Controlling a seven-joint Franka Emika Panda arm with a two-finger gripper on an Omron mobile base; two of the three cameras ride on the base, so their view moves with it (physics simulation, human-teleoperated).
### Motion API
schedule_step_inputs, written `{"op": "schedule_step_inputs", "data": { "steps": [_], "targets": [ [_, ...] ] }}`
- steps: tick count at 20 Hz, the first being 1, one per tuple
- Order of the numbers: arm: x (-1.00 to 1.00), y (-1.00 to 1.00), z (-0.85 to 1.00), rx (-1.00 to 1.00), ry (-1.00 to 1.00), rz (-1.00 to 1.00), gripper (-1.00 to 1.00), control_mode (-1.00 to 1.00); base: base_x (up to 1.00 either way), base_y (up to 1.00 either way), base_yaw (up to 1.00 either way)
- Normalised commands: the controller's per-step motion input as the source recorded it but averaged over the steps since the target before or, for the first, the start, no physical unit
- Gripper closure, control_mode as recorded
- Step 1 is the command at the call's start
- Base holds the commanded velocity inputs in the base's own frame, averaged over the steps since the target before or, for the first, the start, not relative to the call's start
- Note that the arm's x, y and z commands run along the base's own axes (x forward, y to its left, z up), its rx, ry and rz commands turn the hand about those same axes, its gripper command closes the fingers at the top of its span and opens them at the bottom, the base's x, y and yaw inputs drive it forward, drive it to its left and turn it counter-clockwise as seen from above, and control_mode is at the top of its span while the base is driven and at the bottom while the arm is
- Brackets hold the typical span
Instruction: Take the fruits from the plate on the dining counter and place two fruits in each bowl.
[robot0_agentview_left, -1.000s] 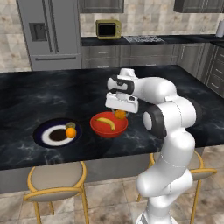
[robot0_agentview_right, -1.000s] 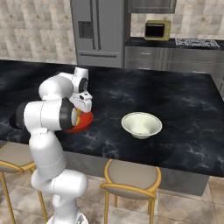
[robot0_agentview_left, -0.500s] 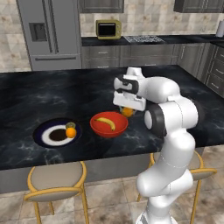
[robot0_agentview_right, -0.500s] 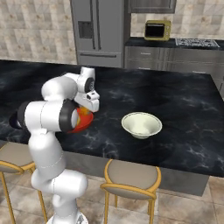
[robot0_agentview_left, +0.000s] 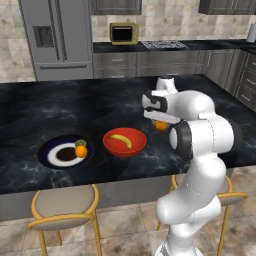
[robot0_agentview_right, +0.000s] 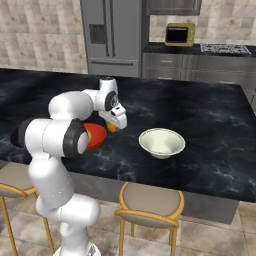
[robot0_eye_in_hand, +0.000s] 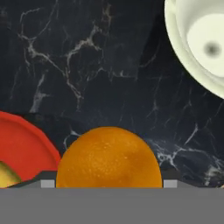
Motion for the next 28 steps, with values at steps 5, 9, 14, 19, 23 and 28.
{"op": "schedule_step_inputs", "data": {
  "steps": [5, 9, 14, 19, 23, 28],
  "targets": [
    [0.0, -0.86, 0.0, 0.09, -0.1, -0.13, 1.0, -1.0, 0.0, 0.0, 0.0],
    [0.0, -0.77, 0.04, 0.04, -0.06, -0.11, 1.0, -1.0, 0.0, 0.0, 0.0],
    [0.0, -0.89, 0.0, 0.11, 0.0, -0.04, 1.0, -1.0, 0.0, 0.0, 0.0],
    [0.02, -0.82, 0.0, 0.1, 0.02, 0.0, 1.0, -1.0, 0.0, 0.0, 0.0],
    [0.24, -0.57, -0.16, 0.0, 0.01, 0.01, 1.0, -1.0, 0.0, 0.0, 0.0],
    [0.3, -0.3, -0.31, -0.01, 0.0, 0.06, 1.0, -1.0, 0.0, 0.0, 0.0]
  ]
}}
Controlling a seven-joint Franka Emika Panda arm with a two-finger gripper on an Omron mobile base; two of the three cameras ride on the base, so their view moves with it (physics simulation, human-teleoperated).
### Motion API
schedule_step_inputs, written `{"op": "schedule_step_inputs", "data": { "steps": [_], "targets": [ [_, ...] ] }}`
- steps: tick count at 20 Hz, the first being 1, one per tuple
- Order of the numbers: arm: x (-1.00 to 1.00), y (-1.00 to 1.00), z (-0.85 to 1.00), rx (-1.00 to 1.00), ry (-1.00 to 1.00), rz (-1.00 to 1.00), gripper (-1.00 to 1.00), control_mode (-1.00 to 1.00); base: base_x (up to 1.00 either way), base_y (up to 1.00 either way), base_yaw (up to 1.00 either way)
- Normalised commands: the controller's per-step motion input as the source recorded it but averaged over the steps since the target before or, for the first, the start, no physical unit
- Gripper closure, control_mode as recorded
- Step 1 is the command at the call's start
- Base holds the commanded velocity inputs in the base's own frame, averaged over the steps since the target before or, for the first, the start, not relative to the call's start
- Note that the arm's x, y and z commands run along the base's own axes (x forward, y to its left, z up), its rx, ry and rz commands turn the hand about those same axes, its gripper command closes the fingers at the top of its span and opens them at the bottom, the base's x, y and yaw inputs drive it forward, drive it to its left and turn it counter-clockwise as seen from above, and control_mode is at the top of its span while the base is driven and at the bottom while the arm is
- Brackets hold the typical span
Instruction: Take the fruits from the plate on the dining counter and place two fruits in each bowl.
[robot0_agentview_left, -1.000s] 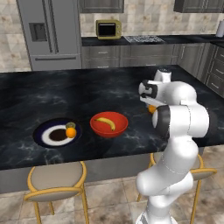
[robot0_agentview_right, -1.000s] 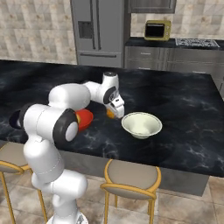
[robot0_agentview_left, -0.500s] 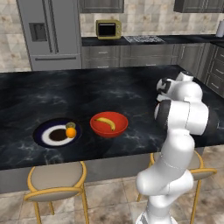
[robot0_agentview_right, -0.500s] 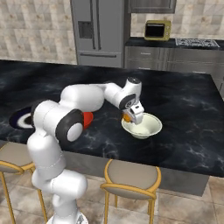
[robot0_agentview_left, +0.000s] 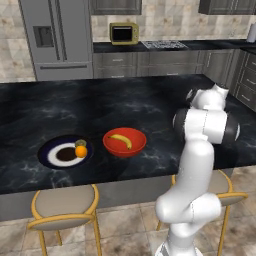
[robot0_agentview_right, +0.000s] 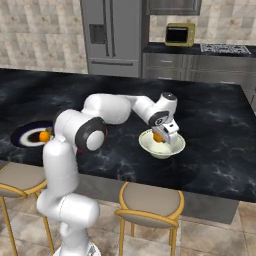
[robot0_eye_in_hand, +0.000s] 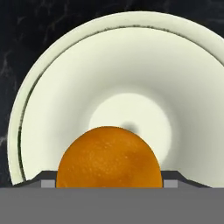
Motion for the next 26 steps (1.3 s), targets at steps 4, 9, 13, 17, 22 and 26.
{"op": "schedule_step_inputs", "data": {
  "steps": [4, 9, 13, 17, 22, 26],
  "targets": [
    [0.3, -0.16, -0.36, 0.0, 0.0, 0.07, 1.0, -1.0, 0.0, 0.0, 0.0],
    [0.37, -0.02, -0.34, -0.03, 0.0, 0.05, 1.0, -1.0, 0.0, 0.0, 0.0],
    [0.33, 0.0, -0.31, -0.04, 0.01, 0.04, 1.0, -1.0, 0.0, 0.0, 0.0],
    [0.26, -0.04, -0.27, -0.03, 0.06, 0.03, 1.0, -1.0, 0.0, 0.0, 0.0],
    [0.07, -0.1, -0.11, 0.0, 0.1, 0.03, 1.0, -1.0, 0.0, 0.0, 0.0],
    [-0.03, -0.06, 0.0, 0.0, 0.07, 0.02, -1.0, -1.0, 0.0, 0.0, 0.0]
  ]
}}
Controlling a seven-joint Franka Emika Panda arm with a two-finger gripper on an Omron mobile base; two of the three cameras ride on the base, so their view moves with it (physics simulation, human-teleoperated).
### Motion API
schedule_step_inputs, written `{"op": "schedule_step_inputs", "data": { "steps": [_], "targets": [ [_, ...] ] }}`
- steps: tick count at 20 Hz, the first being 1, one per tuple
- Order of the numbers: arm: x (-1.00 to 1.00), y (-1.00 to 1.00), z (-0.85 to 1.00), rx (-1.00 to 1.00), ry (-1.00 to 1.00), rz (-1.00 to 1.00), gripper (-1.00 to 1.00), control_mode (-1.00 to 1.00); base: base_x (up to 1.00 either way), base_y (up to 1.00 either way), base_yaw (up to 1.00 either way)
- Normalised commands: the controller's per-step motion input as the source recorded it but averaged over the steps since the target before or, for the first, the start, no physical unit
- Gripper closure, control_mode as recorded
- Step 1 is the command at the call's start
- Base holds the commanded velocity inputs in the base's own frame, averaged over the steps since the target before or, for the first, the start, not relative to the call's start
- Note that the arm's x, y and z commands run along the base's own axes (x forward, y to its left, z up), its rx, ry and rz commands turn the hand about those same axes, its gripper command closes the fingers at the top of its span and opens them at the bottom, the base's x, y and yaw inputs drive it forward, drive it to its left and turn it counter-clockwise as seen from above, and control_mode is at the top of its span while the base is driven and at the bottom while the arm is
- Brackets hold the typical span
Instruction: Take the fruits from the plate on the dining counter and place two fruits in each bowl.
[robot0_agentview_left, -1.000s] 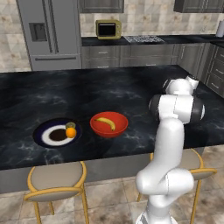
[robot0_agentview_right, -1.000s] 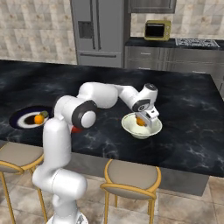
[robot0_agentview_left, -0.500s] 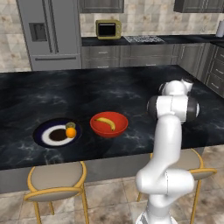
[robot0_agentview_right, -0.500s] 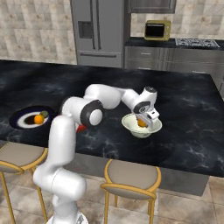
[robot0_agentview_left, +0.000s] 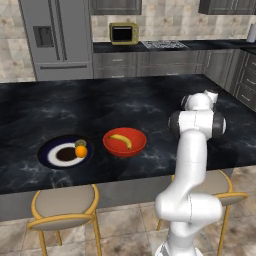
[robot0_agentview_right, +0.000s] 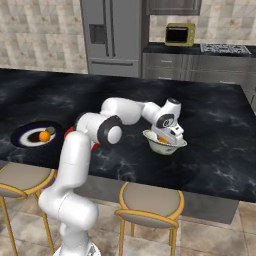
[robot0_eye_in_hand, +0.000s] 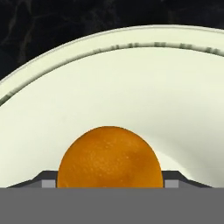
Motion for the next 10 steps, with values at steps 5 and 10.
{"op": "schedule_step_inputs", "data": {
  "steps": [5, 10],
  "targets": [
    [-0.15, -0.01, 0.04, 0.0, 0.0, 0.0, -1.0, -1.0, 0.0, 0.0, 0.0],
    [-0.2, 0.01, 0.2, 0.0, 0.0, 0.0, -1.0, -1.0, 0.0, 0.0, 0.0]
  ]
}}
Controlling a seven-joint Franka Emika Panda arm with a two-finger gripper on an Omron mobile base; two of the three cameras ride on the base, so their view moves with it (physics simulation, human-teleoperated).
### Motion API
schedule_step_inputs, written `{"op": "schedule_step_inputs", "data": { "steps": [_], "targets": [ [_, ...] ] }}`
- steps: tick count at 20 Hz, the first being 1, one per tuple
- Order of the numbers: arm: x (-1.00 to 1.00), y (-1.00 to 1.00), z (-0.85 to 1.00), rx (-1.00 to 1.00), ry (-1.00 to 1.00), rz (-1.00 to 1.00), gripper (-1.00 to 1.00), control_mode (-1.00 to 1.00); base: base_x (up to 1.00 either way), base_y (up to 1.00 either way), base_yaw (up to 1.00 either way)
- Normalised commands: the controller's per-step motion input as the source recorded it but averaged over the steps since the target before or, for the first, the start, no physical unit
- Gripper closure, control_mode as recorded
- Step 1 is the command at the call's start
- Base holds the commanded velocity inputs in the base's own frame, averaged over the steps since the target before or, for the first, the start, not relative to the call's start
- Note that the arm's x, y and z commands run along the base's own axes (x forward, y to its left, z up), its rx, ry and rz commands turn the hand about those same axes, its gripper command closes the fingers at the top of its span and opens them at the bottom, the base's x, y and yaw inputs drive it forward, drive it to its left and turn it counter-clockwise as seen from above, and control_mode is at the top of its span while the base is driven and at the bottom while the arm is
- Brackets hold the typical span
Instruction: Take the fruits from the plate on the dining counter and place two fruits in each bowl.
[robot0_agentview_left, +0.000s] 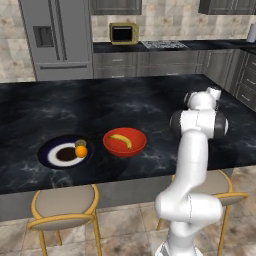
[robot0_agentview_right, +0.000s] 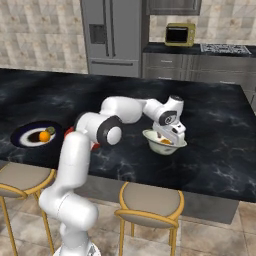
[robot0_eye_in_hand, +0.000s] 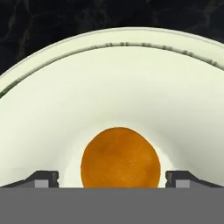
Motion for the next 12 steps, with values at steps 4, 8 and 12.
{"op": "schedule_step_inputs", "data": {
  "steps": [4, 8, 12],
  "targets": [
    [-0.2, 0.1, 0.31, -0.06, 0.0, 0.0, -1.0, -1.0, 0.0, 0.0, 0.0],
    [-0.36, 0.15, 0.59, -0.05, -0.03, 0.01, -1.0, -1.0, 0.0, 0.0, 0.0],
    [-0.45, 0.26, 0.56, -0.1, -0.05, 0.03, -1.0, -1.0, 0.0, 0.0, 0.0]
  ]
}}
